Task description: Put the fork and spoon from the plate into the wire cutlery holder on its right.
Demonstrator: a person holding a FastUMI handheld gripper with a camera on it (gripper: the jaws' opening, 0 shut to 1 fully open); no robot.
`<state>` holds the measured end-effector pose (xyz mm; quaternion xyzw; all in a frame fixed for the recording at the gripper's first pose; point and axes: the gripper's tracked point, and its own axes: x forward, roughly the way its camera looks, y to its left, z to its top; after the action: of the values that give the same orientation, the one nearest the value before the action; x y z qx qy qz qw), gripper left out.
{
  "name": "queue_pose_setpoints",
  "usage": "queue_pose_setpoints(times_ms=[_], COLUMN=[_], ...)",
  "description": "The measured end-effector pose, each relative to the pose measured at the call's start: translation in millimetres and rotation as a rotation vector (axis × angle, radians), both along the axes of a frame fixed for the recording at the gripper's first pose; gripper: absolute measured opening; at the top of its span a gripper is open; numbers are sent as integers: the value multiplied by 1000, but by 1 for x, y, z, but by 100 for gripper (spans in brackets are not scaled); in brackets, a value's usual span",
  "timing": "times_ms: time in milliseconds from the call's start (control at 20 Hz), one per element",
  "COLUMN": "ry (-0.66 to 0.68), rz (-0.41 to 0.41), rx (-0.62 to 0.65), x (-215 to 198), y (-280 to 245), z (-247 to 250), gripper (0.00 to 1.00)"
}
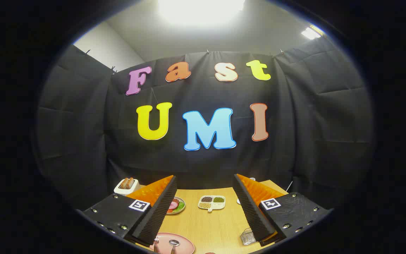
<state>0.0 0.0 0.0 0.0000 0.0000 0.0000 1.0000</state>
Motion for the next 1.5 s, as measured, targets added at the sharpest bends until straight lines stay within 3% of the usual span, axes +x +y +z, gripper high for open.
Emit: queue_pose_setpoints(times_ms=[650, 1200, 1500], ry=[65, 427, 604], rz=[25, 164, 226], rx=[-8, -46, -99], x=[6, 10, -3], y=[13, 64, 87], z=[-28, -182, -260], gripper=[98, 99, 87])
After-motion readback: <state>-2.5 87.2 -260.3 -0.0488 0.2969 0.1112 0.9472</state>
